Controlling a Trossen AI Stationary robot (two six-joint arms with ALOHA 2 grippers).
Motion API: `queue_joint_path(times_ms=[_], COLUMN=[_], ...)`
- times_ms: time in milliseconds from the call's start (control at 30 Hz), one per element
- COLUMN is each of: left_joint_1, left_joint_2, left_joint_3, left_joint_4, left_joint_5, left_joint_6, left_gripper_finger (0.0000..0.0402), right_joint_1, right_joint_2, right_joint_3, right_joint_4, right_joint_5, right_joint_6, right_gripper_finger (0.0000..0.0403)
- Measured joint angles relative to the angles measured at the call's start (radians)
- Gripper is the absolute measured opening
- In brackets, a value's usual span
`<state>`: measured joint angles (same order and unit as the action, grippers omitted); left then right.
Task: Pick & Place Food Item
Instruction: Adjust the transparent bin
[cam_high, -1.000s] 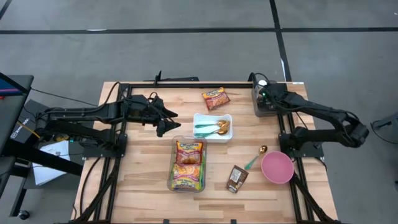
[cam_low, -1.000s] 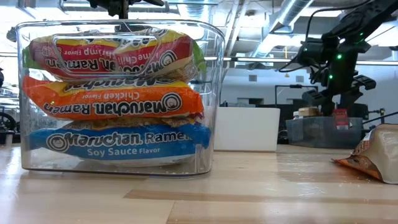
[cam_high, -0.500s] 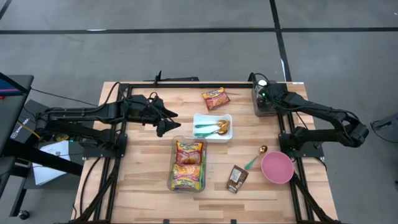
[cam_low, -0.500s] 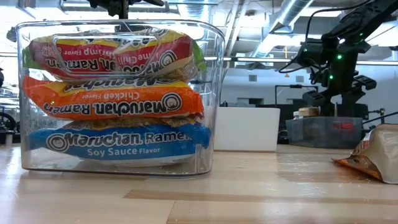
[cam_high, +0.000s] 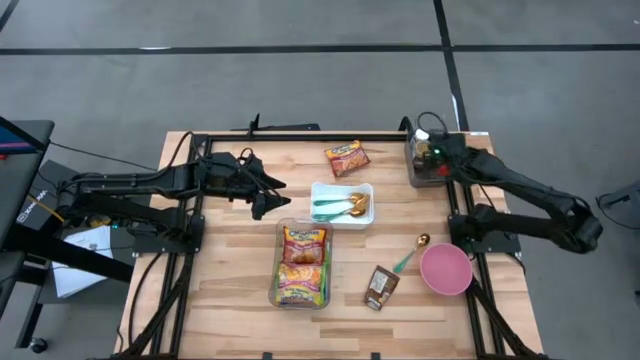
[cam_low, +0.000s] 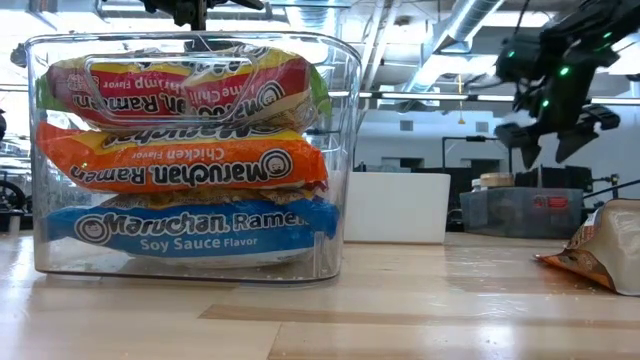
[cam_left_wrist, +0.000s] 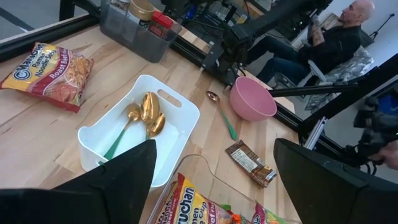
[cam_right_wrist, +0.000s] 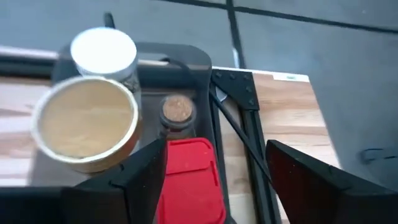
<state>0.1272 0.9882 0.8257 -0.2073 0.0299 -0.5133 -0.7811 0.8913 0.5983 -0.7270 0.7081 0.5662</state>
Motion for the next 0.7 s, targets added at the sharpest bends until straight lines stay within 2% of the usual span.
queue_joint_path(times_ms=[133, 300, 533, 700], left_joint_1=[0.0, 0.0, -0.001, -0.005], left_joint_2=[0.0, 0.0, 0.0, 0.0], left_joint_3=[0.0, 0.0, 0.0, 0.0], left_joint_4=[0.0, 0.0, 0.0, 0.001], left_joint_5=[0.0, 0.0, 0.0, 0.0], left_joint_6=[0.009, 0.03, 0.069, 0.089], left_gripper_finger=[0.0319, 0.0319, 0.0319, 0.0319], right_joint_1=[0.011, 0.058, 0.175, 0.269], right_joint_2=[-0.129, -0.287, -0.479, -0.596], right_joint_3=[0.0, 0.0, 0.0, 0.0], right_joint_4=[-0.046, -0.051, -0.036, 0.034], right_joint_5=[-0.092, -0.261, -0.526, -0.701], right_joint_6=[0.04, 0.086, 0.119, 0.217], right_gripper_finger=[0.0265, 0.0265, 0.0265, 0.0265])
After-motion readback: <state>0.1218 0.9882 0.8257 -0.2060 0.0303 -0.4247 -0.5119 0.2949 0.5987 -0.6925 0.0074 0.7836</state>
